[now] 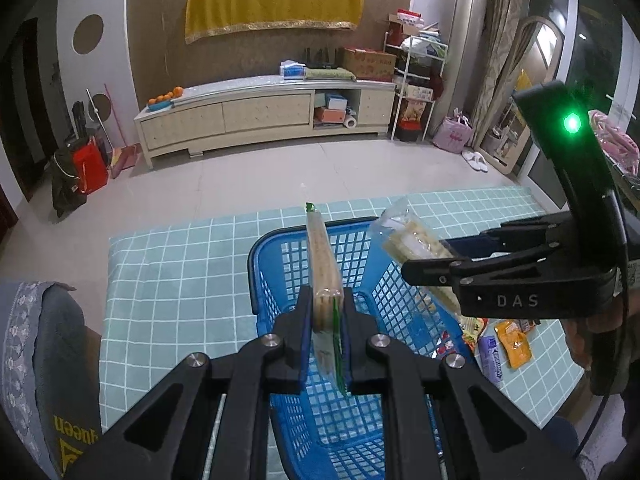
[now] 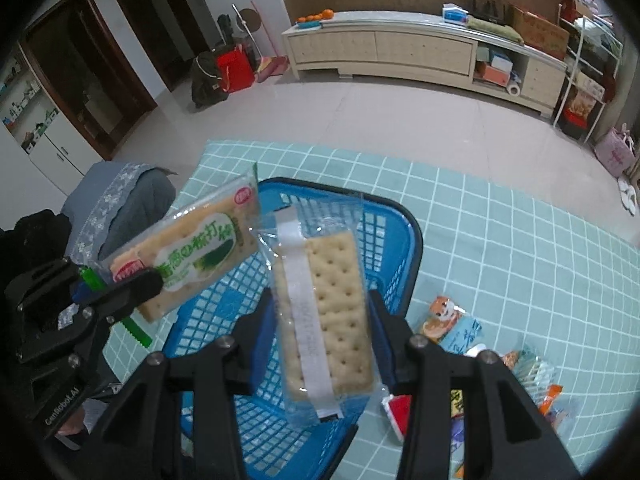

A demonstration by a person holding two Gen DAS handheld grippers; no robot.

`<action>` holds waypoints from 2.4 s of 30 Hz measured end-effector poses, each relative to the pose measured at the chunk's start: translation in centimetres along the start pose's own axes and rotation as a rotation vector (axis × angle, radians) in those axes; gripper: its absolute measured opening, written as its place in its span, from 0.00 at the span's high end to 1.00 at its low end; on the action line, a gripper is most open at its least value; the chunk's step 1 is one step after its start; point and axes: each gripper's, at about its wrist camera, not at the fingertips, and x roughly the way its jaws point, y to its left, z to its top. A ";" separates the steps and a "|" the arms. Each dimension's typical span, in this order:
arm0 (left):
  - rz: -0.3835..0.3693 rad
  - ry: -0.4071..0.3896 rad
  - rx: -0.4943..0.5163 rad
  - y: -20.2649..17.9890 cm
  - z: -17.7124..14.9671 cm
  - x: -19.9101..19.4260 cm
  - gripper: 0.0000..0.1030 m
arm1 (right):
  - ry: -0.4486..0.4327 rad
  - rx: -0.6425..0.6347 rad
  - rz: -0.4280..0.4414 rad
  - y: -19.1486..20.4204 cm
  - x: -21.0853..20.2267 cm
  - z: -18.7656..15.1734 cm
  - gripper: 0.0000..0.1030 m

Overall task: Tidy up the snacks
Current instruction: 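Carry both cracker packs over the blue basket with both tools, then open the right tool to drop its cracker pack while the left releases its pack into the basket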

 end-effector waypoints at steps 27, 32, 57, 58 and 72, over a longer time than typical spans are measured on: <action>0.012 0.055 0.052 -0.5 0.8 3.2 0.89 | -0.018 -0.047 -0.127 0.6 1.8 1.7 0.17; 0.007 0.059 0.053 -0.6 0.7 3.4 0.89 | -0.029 -0.032 -0.157 0.2 1.6 1.4 0.13; -0.005 0.030 0.053 -1.8 0.0 0.5 0.32 | -0.038 0.018 -0.141 -1.1 -1.7 -1.0 0.13; -0.009 0.025 0.053 -2.3 -0.2 -0.1 0.31 | -0.045 0.021 -0.141 -1.1 -2.5 -1.4 0.13; -0.068 -0.025 0.138 -9.6 -1.8 -6.6 0.23 | -0.106 0.049 -0.155 -1.3 -11.2 -7.2 0.13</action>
